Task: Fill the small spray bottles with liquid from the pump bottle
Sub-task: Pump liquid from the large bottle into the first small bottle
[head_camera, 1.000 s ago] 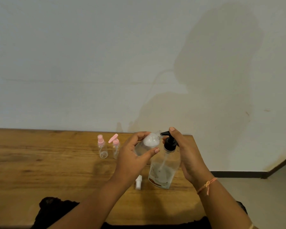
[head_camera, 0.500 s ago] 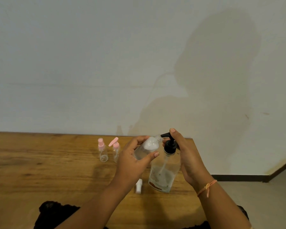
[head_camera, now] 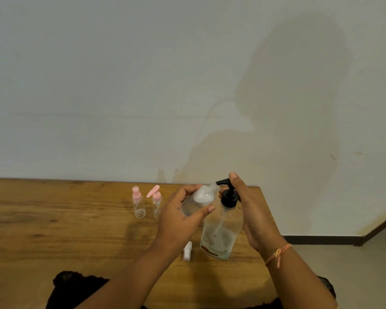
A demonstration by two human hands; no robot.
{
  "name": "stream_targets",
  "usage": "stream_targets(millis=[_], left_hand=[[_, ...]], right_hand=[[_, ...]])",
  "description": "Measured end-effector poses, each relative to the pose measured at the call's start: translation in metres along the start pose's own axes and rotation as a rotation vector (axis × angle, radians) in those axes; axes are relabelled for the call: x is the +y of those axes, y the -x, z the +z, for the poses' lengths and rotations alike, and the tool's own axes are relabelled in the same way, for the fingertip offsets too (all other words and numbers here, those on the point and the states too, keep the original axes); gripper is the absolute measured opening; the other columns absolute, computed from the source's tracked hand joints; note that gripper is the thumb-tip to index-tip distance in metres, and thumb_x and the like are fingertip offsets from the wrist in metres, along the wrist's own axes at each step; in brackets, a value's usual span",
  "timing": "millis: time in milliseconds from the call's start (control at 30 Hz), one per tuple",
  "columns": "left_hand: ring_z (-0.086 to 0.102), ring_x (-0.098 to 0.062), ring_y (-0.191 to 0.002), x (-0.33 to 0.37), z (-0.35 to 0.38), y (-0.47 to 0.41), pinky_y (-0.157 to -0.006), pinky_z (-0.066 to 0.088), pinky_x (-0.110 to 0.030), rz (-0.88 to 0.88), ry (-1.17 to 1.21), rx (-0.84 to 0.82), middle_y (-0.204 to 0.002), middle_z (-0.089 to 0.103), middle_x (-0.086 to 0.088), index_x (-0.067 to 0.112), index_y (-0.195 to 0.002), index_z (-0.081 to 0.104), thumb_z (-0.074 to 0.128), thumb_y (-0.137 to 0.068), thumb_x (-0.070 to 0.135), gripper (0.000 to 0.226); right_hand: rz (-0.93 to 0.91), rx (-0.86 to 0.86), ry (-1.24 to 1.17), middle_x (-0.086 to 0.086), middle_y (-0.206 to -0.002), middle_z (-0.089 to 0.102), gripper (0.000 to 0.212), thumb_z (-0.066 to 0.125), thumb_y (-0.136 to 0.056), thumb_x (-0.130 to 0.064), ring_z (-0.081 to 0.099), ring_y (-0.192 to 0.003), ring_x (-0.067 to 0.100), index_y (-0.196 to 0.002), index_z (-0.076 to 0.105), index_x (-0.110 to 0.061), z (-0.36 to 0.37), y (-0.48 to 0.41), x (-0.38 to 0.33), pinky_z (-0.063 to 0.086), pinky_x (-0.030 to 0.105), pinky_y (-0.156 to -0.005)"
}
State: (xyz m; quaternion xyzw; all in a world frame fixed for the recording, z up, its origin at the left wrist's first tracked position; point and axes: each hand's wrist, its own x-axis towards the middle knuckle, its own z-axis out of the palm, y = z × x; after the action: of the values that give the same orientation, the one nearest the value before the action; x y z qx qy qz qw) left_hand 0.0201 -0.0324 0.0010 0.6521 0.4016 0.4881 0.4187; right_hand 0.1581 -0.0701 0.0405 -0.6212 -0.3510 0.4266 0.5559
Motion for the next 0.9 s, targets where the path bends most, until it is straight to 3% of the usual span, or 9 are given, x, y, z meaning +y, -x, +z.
stream_targets(millis=[233,367,500,667,800,900], left_hand=[[0.055,0.005,-0.098,-0.0002,-0.0002,-0.0007,-0.079,0.045,-0.008,0.019,-0.008,0.012,-0.1,0.064,0.018,0.036,-0.097,0.059,0.078,-0.068,0.027,0.037],[0.055,0.007,-0.097,-0.0007,0.0009,-0.0006,-0.078,0.044,-0.008,0.015,-0.01,0.021,-0.099,0.064,0.018,0.036,-0.097,0.059,0.079,-0.068,0.025,0.036],[0.056,0.005,-0.097,-0.0007,0.002,-0.0001,-0.079,0.045,-0.008,0.018,0.007,0.017,-0.098,0.064,0.02,0.039,-0.095,0.058,0.079,-0.068,0.025,0.037],[0.055,0.007,-0.097,0.0001,0.0005,-0.0007,-0.077,0.043,-0.005,0.025,-0.008,0.029,-0.098,0.063,0.02,0.039,-0.094,0.057,0.079,-0.069,0.024,0.037],[0.056,0.004,-0.097,-0.002,-0.0003,-0.0008,-0.079,0.045,-0.008,0.045,-0.021,0.032,-0.098,0.064,0.02,0.039,-0.095,0.058,0.078,-0.066,0.029,0.036],[0.057,0.004,-0.098,-0.0016,-0.0001,0.0,-0.08,0.046,-0.01,0.038,-0.008,0.034,-0.097,0.064,0.02,0.039,-0.094,0.058,0.076,-0.064,0.036,0.035]], right_hand=[[0.042,0.008,-0.019,-0.002,-0.087,0.07,0.028,0.054,-0.089,-0.042,0.06,-0.087,0.008,-0.079,0.07,-0.021,-0.0013,-0.0005,-0.0014,0.042,0.032,-0.087],[0.024,0.022,-0.015,-0.006,-0.085,0.069,0.032,0.052,-0.087,-0.047,0.058,-0.084,0.003,-0.08,0.069,-0.022,0.0002,0.0016,-0.002,0.041,0.022,-0.073],[0.029,0.008,-0.026,-0.006,-0.092,0.071,0.045,0.05,-0.073,-0.063,0.06,-0.09,0.003,-0.084,0.071,-0.025,0.0009,0.0019,-0.0012,0.04,0.025,-0.078],[0.042,0.003,-0.016,-0.003,-0.094,0.071,0.035,0.053,-0.083,-0.054,0.06,-0.096,0.01,-0.085,0.072,-0.024,-0.0008,-0.0003,0.0007,0.041,0.033,-0.091],[0.053,-0.001,-0.013,-0.003,-0.091,0.069,0.029,0.052,-0.091,-0.042,0.058,-0.09,0.007,-0.082,0.071,-0.022,-0.0012,-0.001,-0.0011,0.041,0.03,-0.085],[0.049,0.004,-0.017,-0.003,-0.092,0.069,0.033,0.052,-0.087,-0.048,0.057,-0.086,0.004,-0.083,0.07,-0.021,0.0005,0.0009,-0.0019,0.041,0.023,-0.075]])
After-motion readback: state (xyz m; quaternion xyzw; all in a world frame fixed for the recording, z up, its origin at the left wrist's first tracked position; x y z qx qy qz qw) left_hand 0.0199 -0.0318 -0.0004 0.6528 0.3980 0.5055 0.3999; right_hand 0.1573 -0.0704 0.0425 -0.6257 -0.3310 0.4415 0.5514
